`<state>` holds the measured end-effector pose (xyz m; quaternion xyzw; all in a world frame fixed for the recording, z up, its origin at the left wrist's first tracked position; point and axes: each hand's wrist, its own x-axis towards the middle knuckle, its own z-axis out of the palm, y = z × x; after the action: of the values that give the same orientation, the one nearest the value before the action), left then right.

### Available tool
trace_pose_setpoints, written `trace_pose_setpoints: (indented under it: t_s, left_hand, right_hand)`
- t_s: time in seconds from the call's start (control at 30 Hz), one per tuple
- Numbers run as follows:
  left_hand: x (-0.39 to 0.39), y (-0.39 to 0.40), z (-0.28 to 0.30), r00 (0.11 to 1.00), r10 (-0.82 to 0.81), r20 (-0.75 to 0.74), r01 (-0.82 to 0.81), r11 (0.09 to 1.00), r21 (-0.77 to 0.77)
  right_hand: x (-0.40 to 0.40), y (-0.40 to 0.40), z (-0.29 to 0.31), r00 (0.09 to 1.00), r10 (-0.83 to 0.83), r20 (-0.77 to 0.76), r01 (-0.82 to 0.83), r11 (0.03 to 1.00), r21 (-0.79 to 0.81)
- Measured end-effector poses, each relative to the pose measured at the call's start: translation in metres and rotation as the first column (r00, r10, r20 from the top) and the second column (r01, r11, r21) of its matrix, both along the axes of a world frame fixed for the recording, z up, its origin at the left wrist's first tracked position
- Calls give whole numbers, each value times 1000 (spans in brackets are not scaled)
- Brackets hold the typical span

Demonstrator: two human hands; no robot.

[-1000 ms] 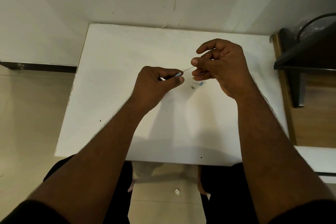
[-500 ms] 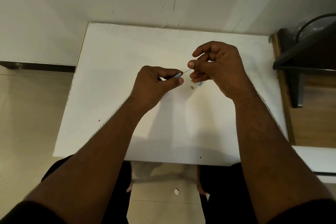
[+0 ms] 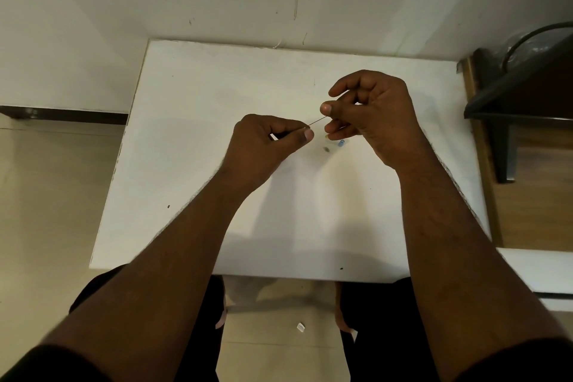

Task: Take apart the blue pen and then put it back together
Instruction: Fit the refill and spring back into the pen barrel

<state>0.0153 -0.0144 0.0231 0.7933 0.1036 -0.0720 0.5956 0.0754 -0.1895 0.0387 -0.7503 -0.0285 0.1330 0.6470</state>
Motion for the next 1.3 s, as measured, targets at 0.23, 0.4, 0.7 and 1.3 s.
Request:
trace_pose_setpoints:
  t_s: [0.23, 0.4, 0.7, 1.3]
  left_hand:
    - [1, 1, -6, 1000, -15, 25, 14, 998, 62]
    - [1, 1, -7, 999, -8, 33, 6, 998, 59]
    - [1, 2, -7, 999, 2, 41, -4, 999, 46]
    - [1, 1, -7, 997, -29, 75, 24, 998, 65]
  right_hand:
    - [0, 0, -3, 1000, 15, -7, -15, 1000, -5]
    - [0, 0, -2, 1000, 25, -2, -26, 1000, -11]
    - [0, -1, -3, 1000, 9, 0, -9, 1000, -13]
    - [-6, 13, -10, 996, 94, -11, -94, 995, -33]
